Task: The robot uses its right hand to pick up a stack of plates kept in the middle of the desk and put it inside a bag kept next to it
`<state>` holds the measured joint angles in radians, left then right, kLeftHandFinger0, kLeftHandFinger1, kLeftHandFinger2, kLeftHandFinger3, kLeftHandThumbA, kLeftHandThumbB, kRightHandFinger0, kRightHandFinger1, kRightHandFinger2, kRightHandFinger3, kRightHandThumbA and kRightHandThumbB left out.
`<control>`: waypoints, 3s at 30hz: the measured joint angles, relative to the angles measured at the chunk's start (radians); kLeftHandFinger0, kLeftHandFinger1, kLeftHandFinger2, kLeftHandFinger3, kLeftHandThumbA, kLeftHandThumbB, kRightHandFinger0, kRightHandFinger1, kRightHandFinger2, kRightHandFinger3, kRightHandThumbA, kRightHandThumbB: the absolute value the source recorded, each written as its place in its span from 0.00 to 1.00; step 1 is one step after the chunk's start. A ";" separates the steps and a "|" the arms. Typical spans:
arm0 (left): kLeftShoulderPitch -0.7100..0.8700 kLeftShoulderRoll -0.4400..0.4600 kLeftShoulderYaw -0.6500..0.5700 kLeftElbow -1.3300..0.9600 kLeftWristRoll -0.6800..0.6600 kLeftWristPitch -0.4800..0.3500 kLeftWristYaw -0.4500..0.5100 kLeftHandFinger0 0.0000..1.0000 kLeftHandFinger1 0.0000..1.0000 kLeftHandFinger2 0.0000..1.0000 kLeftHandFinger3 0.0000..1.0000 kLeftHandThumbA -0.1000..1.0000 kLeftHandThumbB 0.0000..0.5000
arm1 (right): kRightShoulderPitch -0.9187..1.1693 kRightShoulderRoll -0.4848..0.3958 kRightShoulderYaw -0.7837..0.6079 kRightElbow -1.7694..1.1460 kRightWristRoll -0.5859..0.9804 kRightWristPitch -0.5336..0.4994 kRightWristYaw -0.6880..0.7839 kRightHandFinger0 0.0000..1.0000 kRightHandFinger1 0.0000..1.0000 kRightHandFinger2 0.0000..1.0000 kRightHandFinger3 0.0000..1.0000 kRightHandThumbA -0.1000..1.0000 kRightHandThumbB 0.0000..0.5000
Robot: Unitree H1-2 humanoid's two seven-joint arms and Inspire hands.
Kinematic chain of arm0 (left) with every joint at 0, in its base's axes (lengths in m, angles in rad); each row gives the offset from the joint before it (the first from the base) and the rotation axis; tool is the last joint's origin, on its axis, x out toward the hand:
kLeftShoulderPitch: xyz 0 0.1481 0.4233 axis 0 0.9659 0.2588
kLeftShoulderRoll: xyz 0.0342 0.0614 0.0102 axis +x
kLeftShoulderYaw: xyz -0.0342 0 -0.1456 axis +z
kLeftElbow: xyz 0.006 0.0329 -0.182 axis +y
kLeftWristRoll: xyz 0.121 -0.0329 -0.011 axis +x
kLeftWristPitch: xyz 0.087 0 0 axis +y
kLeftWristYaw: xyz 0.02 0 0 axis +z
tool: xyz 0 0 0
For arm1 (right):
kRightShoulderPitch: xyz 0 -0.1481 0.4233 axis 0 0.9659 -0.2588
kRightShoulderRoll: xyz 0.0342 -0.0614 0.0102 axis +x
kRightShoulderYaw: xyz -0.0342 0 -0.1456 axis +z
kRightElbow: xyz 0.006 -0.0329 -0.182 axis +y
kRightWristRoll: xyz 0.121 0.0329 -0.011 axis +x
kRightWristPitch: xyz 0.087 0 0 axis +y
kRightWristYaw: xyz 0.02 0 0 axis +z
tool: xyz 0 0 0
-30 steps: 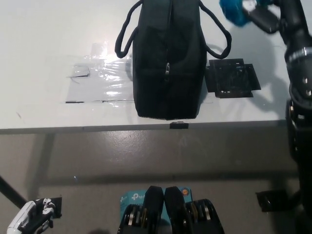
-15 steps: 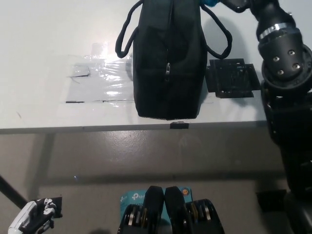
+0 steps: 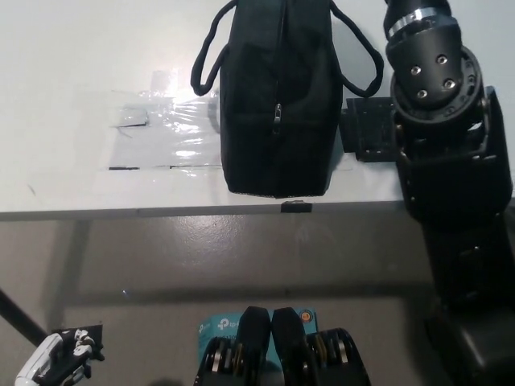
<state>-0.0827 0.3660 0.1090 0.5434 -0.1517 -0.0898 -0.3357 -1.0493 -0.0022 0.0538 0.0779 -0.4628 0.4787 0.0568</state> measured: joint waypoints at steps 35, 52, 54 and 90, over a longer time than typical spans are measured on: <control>0.003 0.000 -0.014 -0.002 0.001 0.000 0.000 0.01 0.22 0.37 0.36 0.44 1.00 | 0.163 0.145 0.051 0.132 -0.023 0.004 -0.212 0.00 0.00 0.20 0.03 0.00 0.61; 0.009 0.000 -0.019 -0.003 0.001 0.000 0.000 0.02 0.25 0.37 0.38 0.45 1.00 | 0.207 0.135 0.093 0.132 -0.048 0.004 -0.214 0.00 0.00 0.20 0.00 0.00 0.66; 0.011 0.000 -0.021 -0.004 0.001 -0.001 0.000 0.02 0.25 0.37 0.37 0.44 1.00 | 0.219 0.131 0.092 0.133 -0.055 0.004 -0.213 0.00 0.00 0.26 0.00 0.00 0.60; 0.034 0.003 -0.035 -0.031 0.008 0.003 0.000 0.01 0.25 0.38 0.40 0.43 1.00 | -0.192 0.197 -0.337 0.621 -0.340 0.004 0.078 0.00 0.00 0.29 0.55 0.10 0.06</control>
<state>-0.0489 0.3692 0.0741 0.5126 -0.1433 -0.0868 -0.3356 -1.2408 0.1950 -0.2828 0.6990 -0.8031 0.4830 0.1351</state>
